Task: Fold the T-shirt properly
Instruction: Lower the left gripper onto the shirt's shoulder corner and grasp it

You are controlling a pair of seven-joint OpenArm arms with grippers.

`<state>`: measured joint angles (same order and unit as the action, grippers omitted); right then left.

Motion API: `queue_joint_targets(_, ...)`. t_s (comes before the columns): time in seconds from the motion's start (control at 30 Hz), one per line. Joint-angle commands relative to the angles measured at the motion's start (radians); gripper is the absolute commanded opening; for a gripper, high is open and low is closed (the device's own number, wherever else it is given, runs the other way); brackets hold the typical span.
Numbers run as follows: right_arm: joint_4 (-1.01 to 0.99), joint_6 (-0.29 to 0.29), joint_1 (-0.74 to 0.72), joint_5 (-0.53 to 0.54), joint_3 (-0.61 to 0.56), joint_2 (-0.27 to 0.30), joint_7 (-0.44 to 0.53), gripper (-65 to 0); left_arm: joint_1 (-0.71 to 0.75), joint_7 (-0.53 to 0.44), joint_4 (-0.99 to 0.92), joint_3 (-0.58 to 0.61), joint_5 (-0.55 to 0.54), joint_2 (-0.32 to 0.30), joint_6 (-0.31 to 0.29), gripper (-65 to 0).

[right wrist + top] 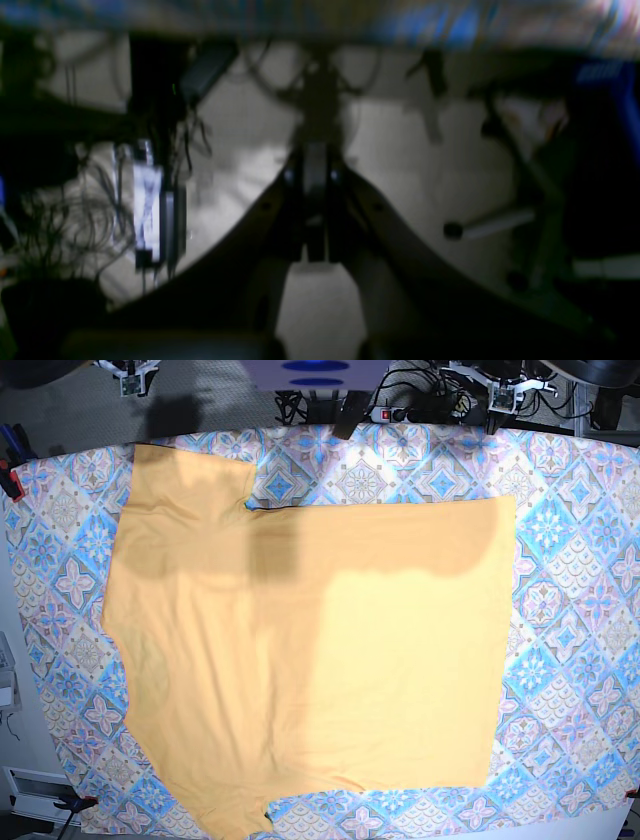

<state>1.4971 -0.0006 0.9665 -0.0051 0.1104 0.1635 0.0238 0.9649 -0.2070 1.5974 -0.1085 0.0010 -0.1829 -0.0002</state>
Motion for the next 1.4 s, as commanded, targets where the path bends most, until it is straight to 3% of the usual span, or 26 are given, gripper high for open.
queue_joint_targets(0.0, 0.023, -0.006, 0.021, -0.002, 0.019, 0.006, 0.011, -65.0, 0.018, -0.022, 0.033, -0.013, -0.006, -0.008, 0.009, -65.0)
queue_joint_targets(0.2, 0.075, -0.006, 0.019, -0.002, 0.028, 0.008, 0.0, -65.0, -0.044, 0.004, 0.091, -0.01, -0.031, -0.002, 0.009, -64.9)
queue_joint_targets(0.53, 0.239, -0.006, -0.011, -0.002, 0.028, 0.008, -0.14, -65.0, -0.237, 0.518, 0.228, -0.013, -0.47, -0.008, 0.004, -64.8)
queue_joint_targets(0.7, 0.259, -0.006, -0.031, -0.002, 0.028, 0.008, -0.167, -65.0, -0.298, 0.668, 0.231, -0.017, -0.654, -0.008, 0.004, -64.3)
queue_joint_targets(0.77, 0.259, -0.006, -0.039, -0.002, 0.028, 0.008, -0.169, -65.0, -0.317, 0.713, 0.228, -0.027, -0.708, -0.008, 0.006, -61.0)
queue_joint_targets(1.07, 0.259, -0.006, -0.07, -0.002, 0.028, 0.008, -0.173, -65.0, -0.323, 0.777, 0.194, -0.159, -0.959, -0.002, 0.006, -34.9)
queue_joint_targets(1.17, 0.259, -0.006, -0.071, -0.002, 0.028, 0.008, -0.173, -65.0, -0.343, 0.777, 0.123, -0.167, -1.071, -0.007, 0.006, -30.9)
queue_joint_targets(1.37, 0.257, -0.006, -0.085, -0.002, 0.028, 0.008, -0.173, -65.0, -0.37, 0.775, 0.005, -0.178, -1.209, -0.007, 0.006, -30.5)
